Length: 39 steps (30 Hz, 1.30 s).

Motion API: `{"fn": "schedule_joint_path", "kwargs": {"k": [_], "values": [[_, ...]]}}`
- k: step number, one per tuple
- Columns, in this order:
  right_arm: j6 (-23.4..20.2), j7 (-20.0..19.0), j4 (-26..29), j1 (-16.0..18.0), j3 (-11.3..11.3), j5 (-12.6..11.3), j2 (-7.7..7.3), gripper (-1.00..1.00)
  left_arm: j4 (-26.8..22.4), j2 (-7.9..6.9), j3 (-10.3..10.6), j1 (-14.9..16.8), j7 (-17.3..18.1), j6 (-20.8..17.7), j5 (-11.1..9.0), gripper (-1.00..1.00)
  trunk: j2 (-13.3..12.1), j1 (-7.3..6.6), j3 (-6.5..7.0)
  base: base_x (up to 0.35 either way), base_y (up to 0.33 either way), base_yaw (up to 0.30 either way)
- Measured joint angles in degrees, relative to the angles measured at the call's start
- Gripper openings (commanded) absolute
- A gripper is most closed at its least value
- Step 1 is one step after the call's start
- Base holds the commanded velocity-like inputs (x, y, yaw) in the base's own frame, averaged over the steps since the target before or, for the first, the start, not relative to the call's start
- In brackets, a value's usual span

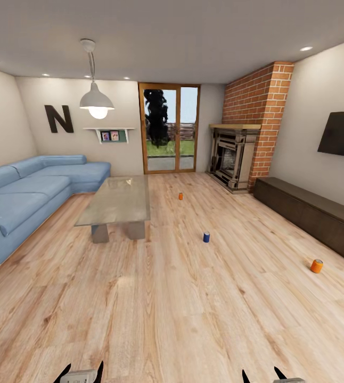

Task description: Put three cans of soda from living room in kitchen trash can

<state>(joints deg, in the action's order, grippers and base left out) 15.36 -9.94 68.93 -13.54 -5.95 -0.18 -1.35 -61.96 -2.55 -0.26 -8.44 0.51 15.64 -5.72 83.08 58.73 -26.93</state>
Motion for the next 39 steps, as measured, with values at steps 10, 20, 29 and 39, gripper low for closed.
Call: {"fn": "schedule_joint_path", "kwargs": {"k": [10,20,29,39], "values": [[0.02,0.01,-0.63,0.07,0.08,0.01,0.03,1.0,0.0,0.0,0.0,0.0,-0.06,0.0,-0.02,1.0,0.0,0.0,0.0,0.0,0.0,0.0],[0.02,0.01,-0.71,0.09,0.08,0.01,0.03,1.0,0.0,0.0,-0.02,0.0,-0.07,0.0,0.02,1.0,0.0,0.0,-0.1,0.0,0.0,0.053],[0.02,-0.01,-0.72,0.09,0.08,0.01,0.03,1.0,0.0,0.0,0.0,0.0,-0.07,0.0,-0.01,1.0,0.0,0.0,-0.58,0.0,0.0,0.125],[0.02,-0.01,-0.78,0.1,0.1,0.01,0.03,1.0,0.0,0.0,0.03,0.0,-0.1,0.0,-0.04,1.0,0.0,0.0,-1.32,0.0,0.0,0.097]]}}
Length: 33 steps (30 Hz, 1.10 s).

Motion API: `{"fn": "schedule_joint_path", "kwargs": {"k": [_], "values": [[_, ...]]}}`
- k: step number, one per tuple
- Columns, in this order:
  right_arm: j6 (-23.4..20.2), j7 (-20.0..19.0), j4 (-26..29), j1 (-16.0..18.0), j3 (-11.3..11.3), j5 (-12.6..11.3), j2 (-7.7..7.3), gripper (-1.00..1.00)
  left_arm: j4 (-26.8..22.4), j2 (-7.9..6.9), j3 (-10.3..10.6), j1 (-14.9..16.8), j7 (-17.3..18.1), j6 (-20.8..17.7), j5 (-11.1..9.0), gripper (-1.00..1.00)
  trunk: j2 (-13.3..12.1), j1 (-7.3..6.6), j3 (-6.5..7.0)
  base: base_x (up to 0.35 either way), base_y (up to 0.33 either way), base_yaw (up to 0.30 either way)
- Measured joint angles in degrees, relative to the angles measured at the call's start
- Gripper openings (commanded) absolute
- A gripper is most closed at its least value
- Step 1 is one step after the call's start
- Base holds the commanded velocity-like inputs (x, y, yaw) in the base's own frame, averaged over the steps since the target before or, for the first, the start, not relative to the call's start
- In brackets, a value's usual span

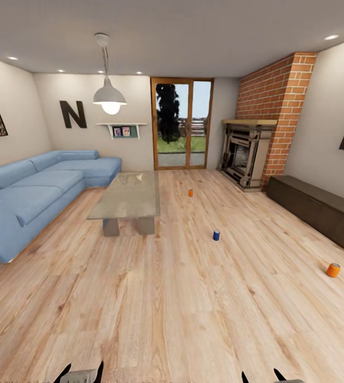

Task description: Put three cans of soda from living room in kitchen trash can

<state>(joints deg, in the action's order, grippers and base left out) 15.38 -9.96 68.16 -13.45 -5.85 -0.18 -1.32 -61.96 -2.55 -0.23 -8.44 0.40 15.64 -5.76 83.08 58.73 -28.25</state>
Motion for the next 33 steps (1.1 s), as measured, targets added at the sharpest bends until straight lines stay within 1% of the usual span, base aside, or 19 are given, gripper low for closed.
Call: {"fn": "schedule_joint_path", "kwargs": {"k": [15,33], "values": [[0.0,0.01,-0.03,0.0,-0.04,0.0,-0.08,1.0,0.0,0.0,0.0,0.0,-0.08,0.09,0.0,1.0,0.0,0.0,-1.19,0.0,0.0,0.089],[0.0,0.03,-0.04,0.0,-0.04,0.0,0.08,1.0,0.0,0.0,0.0,0.0,-0.2,0.09,0.41,1.0,0.0,0.0,-1.35,0.0,0.0,0.241]]}}
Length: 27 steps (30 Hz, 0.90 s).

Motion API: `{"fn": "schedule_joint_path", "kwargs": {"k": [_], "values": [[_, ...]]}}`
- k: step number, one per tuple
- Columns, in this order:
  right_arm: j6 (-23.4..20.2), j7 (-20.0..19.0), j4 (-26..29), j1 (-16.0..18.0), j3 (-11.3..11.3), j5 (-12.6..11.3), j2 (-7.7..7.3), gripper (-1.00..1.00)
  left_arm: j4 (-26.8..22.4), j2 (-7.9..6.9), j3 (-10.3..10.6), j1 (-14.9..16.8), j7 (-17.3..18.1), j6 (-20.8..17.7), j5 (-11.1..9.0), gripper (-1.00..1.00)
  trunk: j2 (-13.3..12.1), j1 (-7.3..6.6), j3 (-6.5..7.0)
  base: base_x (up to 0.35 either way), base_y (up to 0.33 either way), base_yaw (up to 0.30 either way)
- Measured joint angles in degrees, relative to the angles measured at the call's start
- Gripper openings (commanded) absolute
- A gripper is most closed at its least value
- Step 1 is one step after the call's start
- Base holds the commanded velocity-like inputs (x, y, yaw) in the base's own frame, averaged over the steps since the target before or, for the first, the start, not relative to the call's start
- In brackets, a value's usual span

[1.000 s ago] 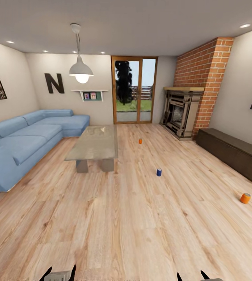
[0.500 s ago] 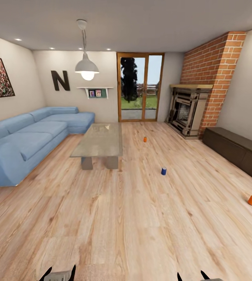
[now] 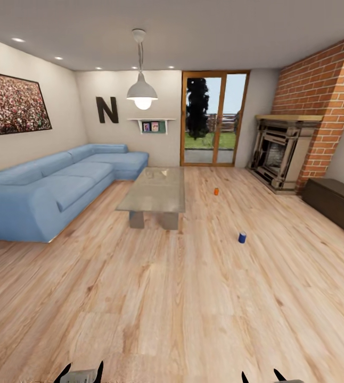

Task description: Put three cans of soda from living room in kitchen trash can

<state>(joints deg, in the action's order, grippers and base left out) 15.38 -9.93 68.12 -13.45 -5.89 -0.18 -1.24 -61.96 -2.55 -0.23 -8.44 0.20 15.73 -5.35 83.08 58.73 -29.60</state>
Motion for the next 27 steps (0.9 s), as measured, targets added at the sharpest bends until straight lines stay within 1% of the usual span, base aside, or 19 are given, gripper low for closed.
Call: {"fn": "schedule_joint_path", "kwargs": {"k": [27], "values": [[0.0,0.0,0.0,0.0,0.0,0.0,0.01,1.0,0.01,0.0,-0.02,0.0,-0.02,0.0,0.21,1.0,0.0,0.0,0.63,0.0,0.0,0.256]]}}
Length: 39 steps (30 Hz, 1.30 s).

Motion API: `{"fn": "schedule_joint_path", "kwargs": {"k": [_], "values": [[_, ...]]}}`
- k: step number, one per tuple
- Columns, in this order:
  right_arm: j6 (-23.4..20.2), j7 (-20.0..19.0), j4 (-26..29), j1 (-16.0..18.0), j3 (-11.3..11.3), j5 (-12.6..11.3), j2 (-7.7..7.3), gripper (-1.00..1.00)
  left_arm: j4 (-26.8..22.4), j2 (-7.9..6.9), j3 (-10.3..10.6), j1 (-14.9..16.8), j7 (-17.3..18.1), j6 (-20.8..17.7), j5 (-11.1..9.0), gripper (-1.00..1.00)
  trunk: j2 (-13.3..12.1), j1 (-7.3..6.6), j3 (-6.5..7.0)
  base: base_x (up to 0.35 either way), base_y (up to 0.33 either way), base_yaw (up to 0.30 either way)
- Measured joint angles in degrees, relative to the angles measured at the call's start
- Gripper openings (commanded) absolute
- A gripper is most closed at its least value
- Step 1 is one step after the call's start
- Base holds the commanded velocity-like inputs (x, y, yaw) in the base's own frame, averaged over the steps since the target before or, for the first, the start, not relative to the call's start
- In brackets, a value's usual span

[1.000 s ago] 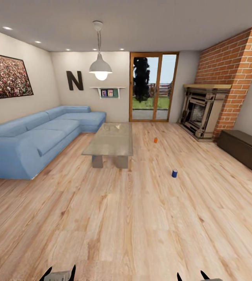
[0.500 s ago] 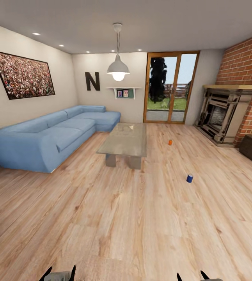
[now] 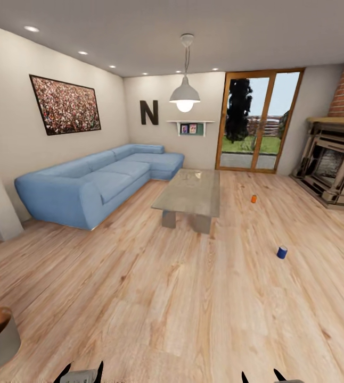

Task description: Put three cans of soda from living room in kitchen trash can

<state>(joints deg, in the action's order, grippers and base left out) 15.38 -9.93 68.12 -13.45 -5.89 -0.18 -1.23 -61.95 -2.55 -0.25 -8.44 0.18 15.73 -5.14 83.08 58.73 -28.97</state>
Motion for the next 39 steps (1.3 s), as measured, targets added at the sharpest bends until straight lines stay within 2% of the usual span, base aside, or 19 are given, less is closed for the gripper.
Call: {"fn": "schedule_joint_path", "kwargs": {"k": [8,20,29,39], "values": [[0.02,0.0,0.0,0.0,0.0,-0.01,-0.03,1.0,-0.01,0.0,0.01,0.0,0.0,0.02,-0.03,1.0,0.0,0.0,0.23,0.0,0.0,0.252],[0.0,0.0,-0.31,0.0,-0.06,0.02,-0.14,1.0,-0.01,0.0,0.04,0.0,0.09,0.02,-0.02,1.0,0.0,0.0,0.31,0.011,0.007,0.042],[0.0,0.0,-0.42,0.0,-0.01,0.01,-0.02,1.0,-0.01,0.0,-0.01,0.0,0.47,-0.07,0.02,1.0,0.0,0.0,0.31,0.198,0.123,0.026],[0.0,0.0,-0.44,0.0,0.0,0.03,0.0,1.0,-0.01,0.0,-0.01,0.0,0.36,-0.03,0.03,1.0,0.0,0.0,0.31,0.179,0.079,0.223]]}}
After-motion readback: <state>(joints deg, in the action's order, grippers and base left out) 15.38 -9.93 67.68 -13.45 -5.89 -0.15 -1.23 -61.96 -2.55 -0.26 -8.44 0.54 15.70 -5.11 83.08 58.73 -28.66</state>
